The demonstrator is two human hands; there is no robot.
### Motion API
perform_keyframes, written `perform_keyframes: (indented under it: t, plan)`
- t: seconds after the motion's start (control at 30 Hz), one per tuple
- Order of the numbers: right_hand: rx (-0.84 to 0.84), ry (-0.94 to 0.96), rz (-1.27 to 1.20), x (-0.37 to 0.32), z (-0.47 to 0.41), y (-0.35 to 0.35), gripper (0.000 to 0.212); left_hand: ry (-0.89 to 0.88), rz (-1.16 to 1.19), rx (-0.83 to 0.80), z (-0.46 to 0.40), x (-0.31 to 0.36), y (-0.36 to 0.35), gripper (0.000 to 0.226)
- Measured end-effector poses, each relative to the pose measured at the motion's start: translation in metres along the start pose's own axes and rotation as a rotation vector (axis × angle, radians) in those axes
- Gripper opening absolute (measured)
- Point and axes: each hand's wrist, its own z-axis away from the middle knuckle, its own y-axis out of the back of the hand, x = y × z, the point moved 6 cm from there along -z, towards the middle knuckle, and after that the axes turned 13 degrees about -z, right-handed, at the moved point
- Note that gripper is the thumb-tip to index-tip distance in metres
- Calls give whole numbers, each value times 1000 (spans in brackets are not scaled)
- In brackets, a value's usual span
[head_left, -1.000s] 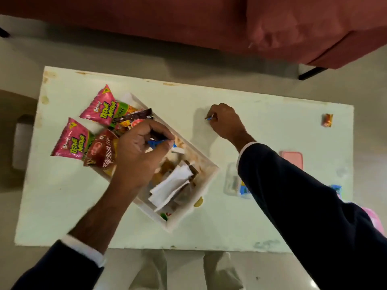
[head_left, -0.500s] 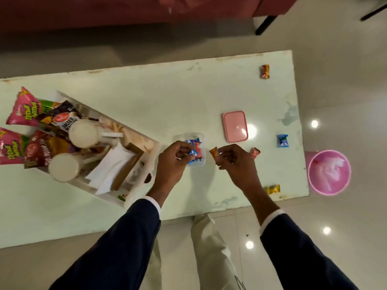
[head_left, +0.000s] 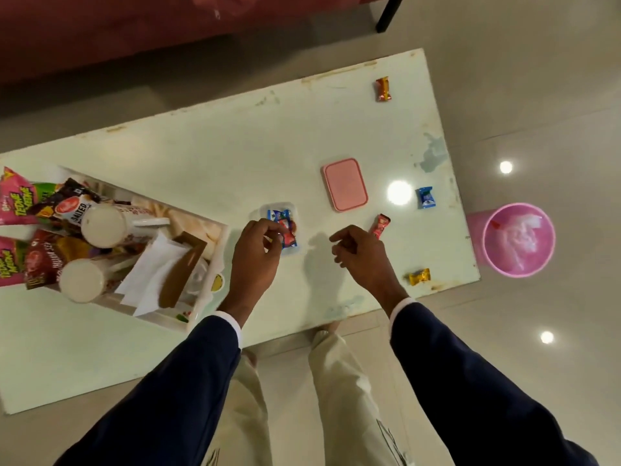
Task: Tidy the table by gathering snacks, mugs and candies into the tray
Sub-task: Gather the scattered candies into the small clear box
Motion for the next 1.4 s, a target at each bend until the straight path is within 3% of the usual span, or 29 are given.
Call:
perform_keyframes:
  t: [0.1, 0.2, 0.33, 0.5, 0.57, 0.67, 0.8, 1.0, 1.13, 1.27, 1.4]
  plan:
    - [72, -31, 74, 32, 29, 40, 17, -157, -5, -137, 6, 26, -21, 24]
    - [250, 3, 204, 63, 57, 87, 22, -316, -115, -233, 12, 56, -54, 20]
    - [456, -58, 216, 99, 73, 132, 34, -351, -182, -377, 15, 88, -104, 29]
    - [335, -126, 128, 122, 51, 132, 51, -161, -187, -418, -7, 112, -145, 46]
    - [288, -81, 220, 119, 41, 123, 43, -108, -218, -374, -17, 118, -153, 51]
    - [196, -31, 280, 113, 25, 114, 20, -156, -462, -315, -23, 128, -165, 54]
    - [119, -105, 121, 120, 12, 116, 12, -178, -643, -215, -29, 136, -171, 35]
    - [75, -243, -225, 133, 16, 121, 15, -87, -353, -318, -25, 121, -159, 19]
    - [71, -212, -275, 114, 16, 113, 16, -59, -246, -194, -7, 101, -110, 24]
    - [17, -143, -270, 69, 4, 78, 20, 137, -151, -41, 4, 53, -51, 28]
    - [-81, -66, -256, 22, -11, 21, 25, 257, -105, 56, 12, 7, -12, 18]
